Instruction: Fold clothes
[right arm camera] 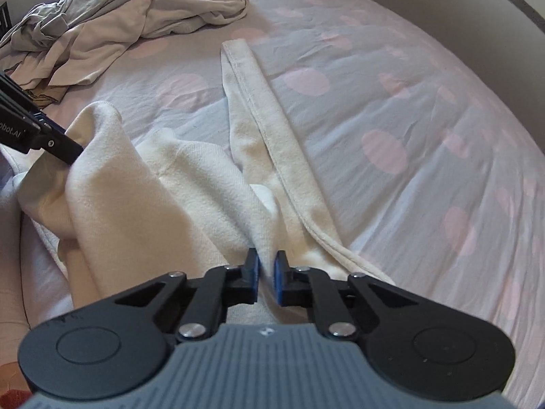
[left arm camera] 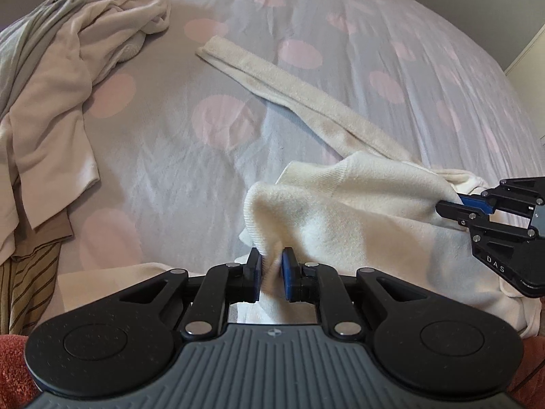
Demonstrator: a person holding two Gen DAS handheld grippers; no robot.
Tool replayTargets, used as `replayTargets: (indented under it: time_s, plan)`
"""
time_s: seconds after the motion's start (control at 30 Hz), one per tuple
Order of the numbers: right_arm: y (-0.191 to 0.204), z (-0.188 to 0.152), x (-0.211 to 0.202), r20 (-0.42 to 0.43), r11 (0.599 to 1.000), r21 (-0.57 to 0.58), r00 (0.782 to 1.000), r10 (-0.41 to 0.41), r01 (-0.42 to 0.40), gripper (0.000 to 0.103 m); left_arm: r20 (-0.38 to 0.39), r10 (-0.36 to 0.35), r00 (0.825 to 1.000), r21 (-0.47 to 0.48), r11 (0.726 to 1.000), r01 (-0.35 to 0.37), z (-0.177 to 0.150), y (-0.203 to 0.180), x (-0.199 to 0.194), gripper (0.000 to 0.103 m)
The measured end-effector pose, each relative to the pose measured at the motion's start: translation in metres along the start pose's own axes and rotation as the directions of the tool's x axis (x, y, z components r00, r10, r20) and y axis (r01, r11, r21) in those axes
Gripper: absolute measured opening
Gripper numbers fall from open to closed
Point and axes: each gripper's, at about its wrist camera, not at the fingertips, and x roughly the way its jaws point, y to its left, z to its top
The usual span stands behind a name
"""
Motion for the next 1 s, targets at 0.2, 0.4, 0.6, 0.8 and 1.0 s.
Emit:
replayTargets:
  time_s: [0.2, 0.4, 0.6, 0.8, 1.0]
  plan:
    - [0.001, 0.010, -0.069, 0.149, 0.973, 0.006, 0.962, -0.228, 0.230, 0.008, 0.160, -0.047, 0.986, -0.007, 0.999, 0.049, 0.010, -0.001, -0.055, 0.005]
    - [-0.012, 0.024, -0.156, 0.300, 0.917, 0.106, 0.867, -0.399, 0.385, 0.007, 0.352, -0.068, 0.933, 0.075, 0.996, 0.044, 0.042, -0.024, -0.135, 0.005]
    - [-0.029, 0.040, -0.242, 0.412, 0.851, 0.198, 0.747, -0.522, 0.486, 0.007, 0.557, -0.078, 0.827, 0.165, 0.986, -0.018, 0.081, -0.060, -0.228, 0.005]
    - [-0.042, 0.029, -0.286, 0.437, 0.824, 0.273, 0.699, -0.566, 0.496, 0.007, 0.607, -0.103, 0.788, 0.274, 0.958, -0.086, 0.094, -0.095, -0.259, 0.005]
    - [-0.032, -0.019, -0.236, 0.307, 0.883, 0.245, 0.832, -0.462, 0.400, 0.007, 0.388, -0.091, 0.917, 0.355, 0.933, -0.057, 0.083, -0.093, -0.165, 0.005]
